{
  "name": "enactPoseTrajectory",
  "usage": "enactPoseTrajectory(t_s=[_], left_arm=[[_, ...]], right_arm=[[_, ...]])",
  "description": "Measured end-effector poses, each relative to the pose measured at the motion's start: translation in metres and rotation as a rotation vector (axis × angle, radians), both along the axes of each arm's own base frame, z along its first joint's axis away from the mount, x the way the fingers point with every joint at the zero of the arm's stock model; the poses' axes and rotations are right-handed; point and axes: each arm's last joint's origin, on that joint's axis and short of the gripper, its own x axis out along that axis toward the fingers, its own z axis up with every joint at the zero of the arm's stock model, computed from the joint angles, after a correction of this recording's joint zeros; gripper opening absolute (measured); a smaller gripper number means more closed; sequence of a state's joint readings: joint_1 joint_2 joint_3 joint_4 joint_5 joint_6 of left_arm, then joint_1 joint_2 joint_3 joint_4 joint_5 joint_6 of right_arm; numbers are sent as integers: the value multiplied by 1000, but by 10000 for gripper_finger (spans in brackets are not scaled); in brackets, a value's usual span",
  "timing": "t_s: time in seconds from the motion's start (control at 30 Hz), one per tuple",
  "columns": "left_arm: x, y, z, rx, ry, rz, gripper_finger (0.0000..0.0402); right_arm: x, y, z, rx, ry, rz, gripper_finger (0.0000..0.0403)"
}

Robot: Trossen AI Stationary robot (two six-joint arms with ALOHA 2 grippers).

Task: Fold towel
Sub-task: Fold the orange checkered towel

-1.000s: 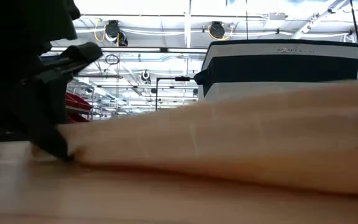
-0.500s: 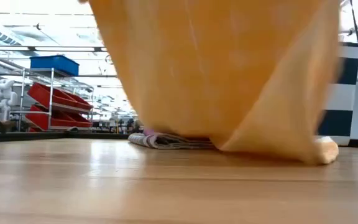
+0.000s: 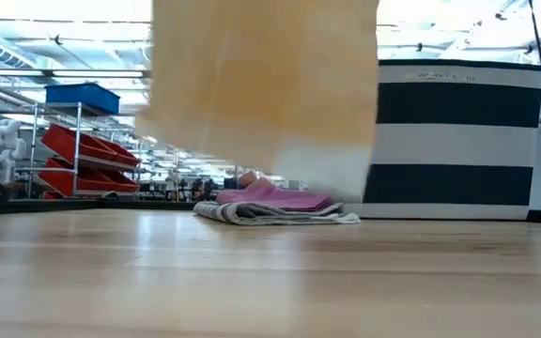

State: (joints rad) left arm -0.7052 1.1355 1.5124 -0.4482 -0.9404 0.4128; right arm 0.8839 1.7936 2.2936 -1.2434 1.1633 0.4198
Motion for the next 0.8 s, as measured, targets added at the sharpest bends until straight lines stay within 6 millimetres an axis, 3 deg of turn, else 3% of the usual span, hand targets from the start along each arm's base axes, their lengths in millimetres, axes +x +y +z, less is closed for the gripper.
enactPoseTrajectory(t_s=[0.13,0.27,0.6,0.7,0.8], left_arm=[[-11,5,23,-17,-17,-191,1],[-17,5,30,-20,-13,-332,1],[-9,-10,2,-24,255,-622,2],[-6,-10,1,18,255,-531,2],[-3,2,4,126,198,-163,2]], right_arm=[[-11,-12,33,5,-67,97,0],[-14,-15,49,8,-97,206,0],[-16,-8,48,94,-15,482,0],[-17,-10,47,72,1,482,0],[-20,-21,47,-10,-12,338,0]])
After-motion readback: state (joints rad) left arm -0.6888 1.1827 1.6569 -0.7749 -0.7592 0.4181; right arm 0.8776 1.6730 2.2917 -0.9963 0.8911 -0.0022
